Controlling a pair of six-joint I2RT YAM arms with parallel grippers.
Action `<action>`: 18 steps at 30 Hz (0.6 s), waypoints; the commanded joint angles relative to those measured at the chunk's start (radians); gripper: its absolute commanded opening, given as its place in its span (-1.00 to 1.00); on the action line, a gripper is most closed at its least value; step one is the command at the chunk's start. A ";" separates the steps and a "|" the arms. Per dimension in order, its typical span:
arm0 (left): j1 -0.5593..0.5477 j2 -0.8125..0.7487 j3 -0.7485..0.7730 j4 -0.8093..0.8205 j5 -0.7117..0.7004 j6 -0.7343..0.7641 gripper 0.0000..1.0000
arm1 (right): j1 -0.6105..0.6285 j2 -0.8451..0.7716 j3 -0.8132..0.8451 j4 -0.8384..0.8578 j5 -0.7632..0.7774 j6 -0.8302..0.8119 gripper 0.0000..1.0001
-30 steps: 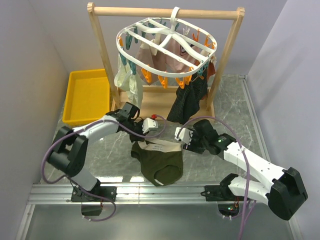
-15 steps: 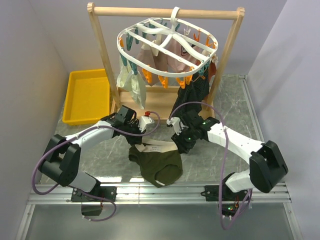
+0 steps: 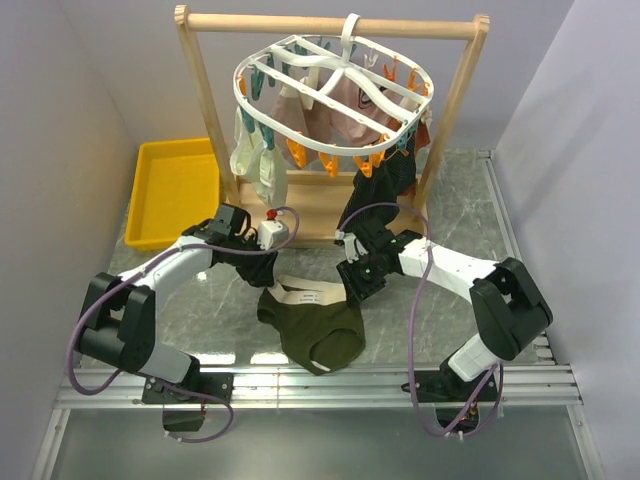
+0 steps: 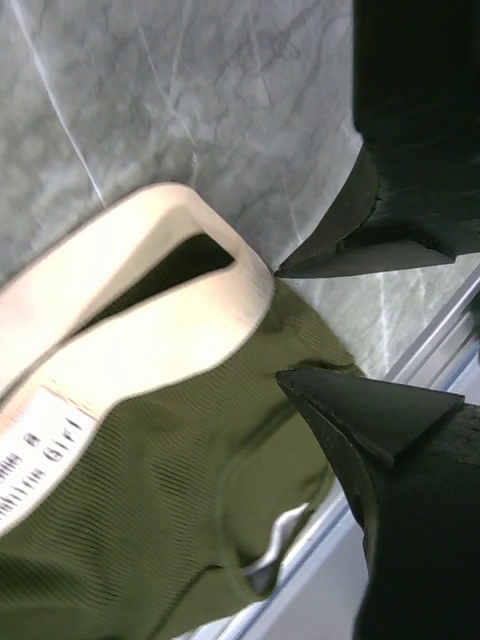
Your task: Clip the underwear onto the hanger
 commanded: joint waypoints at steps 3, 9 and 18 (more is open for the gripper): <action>0.037 -0.017 0.055 -0.072 0.103 0.082 -0.08 | -0.010 0.024 0.045 0.073 0.028 0.080 -0.03; 0.046 0.033 0.072 -0.072 0.148 0.159 0.01 | -0.016 0.051 0.051 0.085 0.020 0.077 -0.27; 0.052 0.125 0.082 -0.065 0.151 0.343 0.02 | -0.041 0.022 0.029 0.108 -0.026 0.018 -0.89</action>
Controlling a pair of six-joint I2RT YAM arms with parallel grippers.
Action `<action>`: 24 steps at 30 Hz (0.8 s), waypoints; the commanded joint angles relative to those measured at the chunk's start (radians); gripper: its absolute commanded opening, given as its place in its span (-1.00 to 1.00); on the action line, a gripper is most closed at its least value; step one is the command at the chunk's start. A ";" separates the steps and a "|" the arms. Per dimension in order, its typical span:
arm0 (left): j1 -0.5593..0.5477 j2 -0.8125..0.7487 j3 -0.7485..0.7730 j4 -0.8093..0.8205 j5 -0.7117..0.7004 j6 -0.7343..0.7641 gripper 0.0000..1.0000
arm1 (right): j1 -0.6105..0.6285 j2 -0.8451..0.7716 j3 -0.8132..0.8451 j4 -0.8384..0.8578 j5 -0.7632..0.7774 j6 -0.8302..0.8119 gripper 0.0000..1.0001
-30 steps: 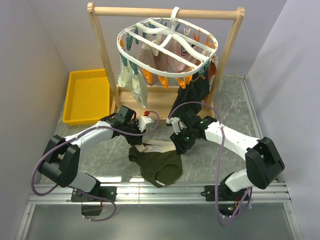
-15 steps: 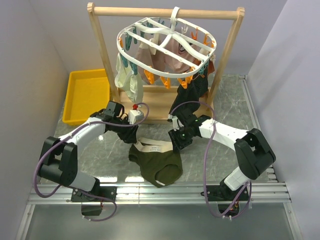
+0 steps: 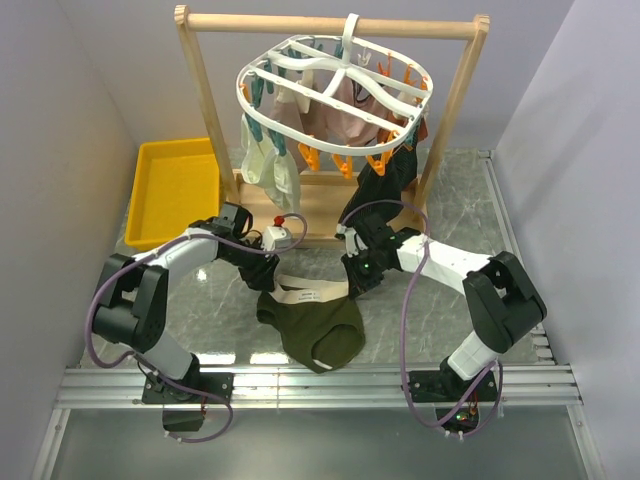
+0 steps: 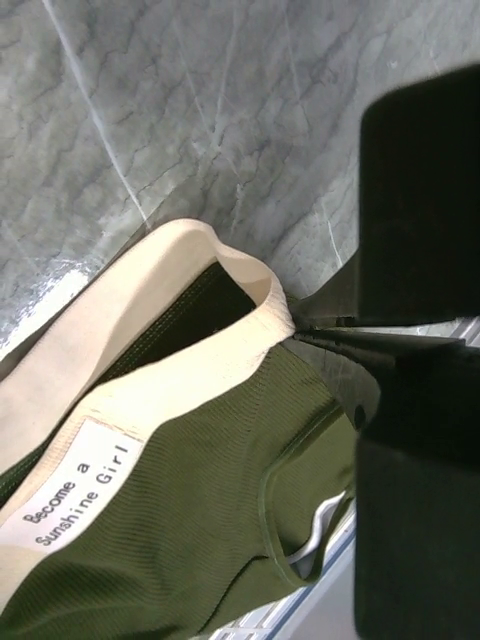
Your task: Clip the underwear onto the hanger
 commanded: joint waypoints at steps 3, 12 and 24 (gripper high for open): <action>0.020 0.011 0.019 -0.011 0.080 0.191 0.03 | -0.015 -0.046 0.005 0.048 -0.055 -0.057 -1.00; 0.020 0.059 0.037 -0.003 0.147 0.266 0.03 | -0.022 -0.076 -0.011 0.039 -0.083 -0.128 -1.00; 0.027 -0.117 -0.059 0.026 0.110 0.159 -0.99 | -0.023 -0.243 -0.058 0.006 -0.133 -0.186 -1.00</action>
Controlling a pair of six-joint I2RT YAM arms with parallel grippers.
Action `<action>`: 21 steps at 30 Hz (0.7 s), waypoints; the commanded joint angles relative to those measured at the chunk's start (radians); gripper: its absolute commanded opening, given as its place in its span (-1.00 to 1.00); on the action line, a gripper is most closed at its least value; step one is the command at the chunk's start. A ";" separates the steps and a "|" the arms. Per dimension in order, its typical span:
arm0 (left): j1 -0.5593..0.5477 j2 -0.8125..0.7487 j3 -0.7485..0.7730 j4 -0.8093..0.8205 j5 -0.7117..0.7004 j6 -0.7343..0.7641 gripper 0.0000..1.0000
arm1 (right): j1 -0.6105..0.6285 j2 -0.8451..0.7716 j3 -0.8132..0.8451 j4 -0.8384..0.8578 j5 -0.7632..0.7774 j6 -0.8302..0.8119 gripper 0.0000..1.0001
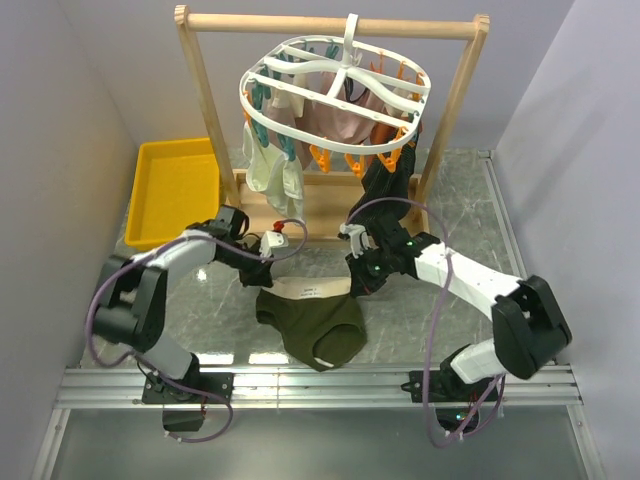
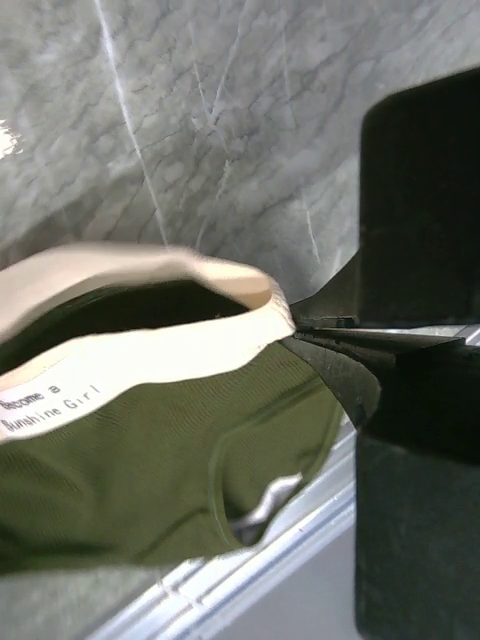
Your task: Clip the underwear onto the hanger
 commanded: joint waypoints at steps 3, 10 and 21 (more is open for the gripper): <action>0.007 -0.311 -0.109 0.053 -0.028 -0.140 -0.99 | -0.006 -0.142 -0.004 -0.045 -0.057 -0.080 -1.00; 0.010 -0.606 -0.166 0.121 -0.107 -0.394 -0.99 | -0.004 -0.307 0.001 -0.141 -0.016 -0.251 -1.00; 0.009 -0.890 -0.062 0.218 -0.285 -0.674 -0.99 | -0.006 -0.689 -0.007 -0.020 0.125 -0.247 -1.00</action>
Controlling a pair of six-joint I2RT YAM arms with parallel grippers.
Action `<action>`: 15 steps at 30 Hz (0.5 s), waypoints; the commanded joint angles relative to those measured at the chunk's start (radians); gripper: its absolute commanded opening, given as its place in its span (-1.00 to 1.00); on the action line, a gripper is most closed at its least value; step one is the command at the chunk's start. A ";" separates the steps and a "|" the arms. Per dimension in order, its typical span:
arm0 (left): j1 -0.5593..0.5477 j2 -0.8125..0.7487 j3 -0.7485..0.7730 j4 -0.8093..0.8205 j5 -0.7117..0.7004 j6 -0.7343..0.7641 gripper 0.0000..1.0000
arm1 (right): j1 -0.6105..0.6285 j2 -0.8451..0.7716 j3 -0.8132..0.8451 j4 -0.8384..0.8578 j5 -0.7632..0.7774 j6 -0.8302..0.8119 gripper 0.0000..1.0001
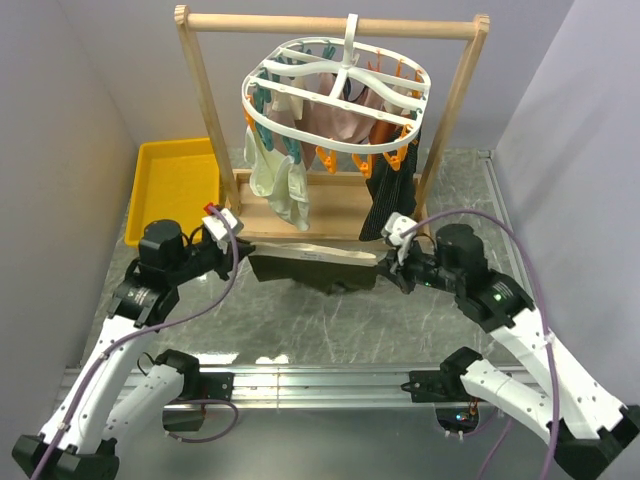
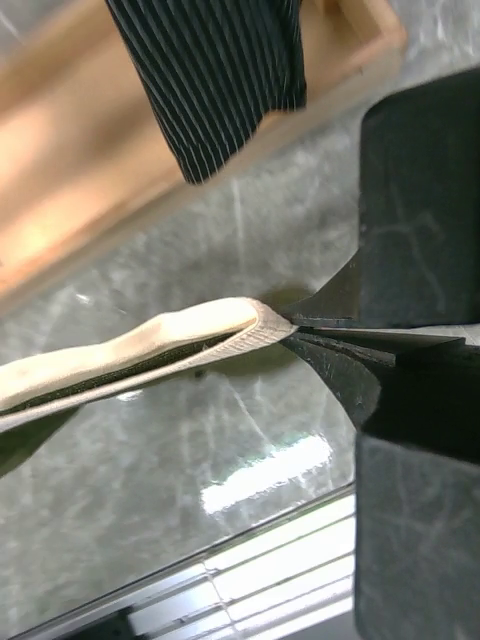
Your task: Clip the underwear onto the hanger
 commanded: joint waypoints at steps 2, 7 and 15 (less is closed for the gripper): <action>0.003 -0.036 0.084 -0.016 -0.065 -0.074 -0.99 | -0.004 -0.042 0.008 0.008 0.027 -0.022 -1.00; 0.002 -0.108 0.125 -0.240 0.013 0.052 -0.99 | 0.020 -0.065 0.032 -0.087 -0.049 -0.054 -1.00; 0.002 -0.209 0.216 -0.511 0.156 0.222 -0.99 | 0.183 -0.059 0.017 -0.106 -0.103 0.039 -1.00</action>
